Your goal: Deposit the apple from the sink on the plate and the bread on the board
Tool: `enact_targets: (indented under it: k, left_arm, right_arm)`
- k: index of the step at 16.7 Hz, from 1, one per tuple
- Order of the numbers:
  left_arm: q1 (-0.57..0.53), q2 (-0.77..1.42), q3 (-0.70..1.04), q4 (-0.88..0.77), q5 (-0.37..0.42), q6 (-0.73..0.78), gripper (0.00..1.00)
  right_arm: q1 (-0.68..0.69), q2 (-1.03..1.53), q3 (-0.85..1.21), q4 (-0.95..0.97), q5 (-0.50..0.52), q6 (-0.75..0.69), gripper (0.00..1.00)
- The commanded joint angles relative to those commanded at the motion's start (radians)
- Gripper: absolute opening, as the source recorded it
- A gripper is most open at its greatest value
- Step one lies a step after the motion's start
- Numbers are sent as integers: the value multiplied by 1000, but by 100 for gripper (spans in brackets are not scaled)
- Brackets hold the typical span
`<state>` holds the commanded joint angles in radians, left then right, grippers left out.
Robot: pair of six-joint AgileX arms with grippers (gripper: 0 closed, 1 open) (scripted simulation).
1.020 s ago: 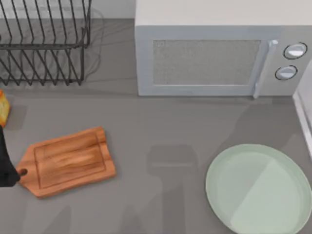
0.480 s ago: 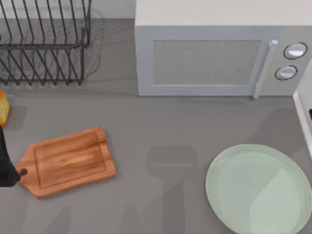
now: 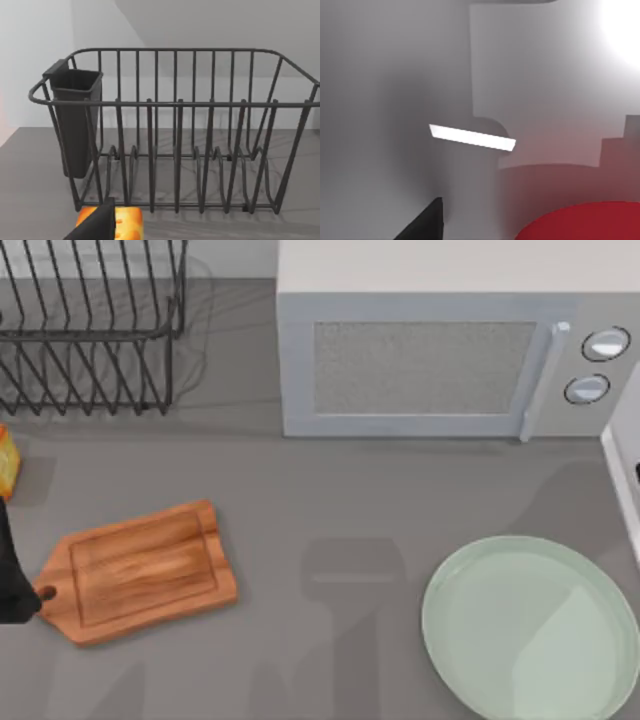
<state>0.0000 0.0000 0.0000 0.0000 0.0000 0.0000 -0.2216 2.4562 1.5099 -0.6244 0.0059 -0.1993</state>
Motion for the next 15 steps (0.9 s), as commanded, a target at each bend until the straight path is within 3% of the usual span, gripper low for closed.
enact_targets:
  k: [6,15]
  left_arm:
    - [0,0,0,0,0,0,100]
    - [0,0,0,0,0,0,100]
  right_arm:
    - [0,0,0,0,0,0,2]
    - [2,-68,17,-30,-12,6,0]
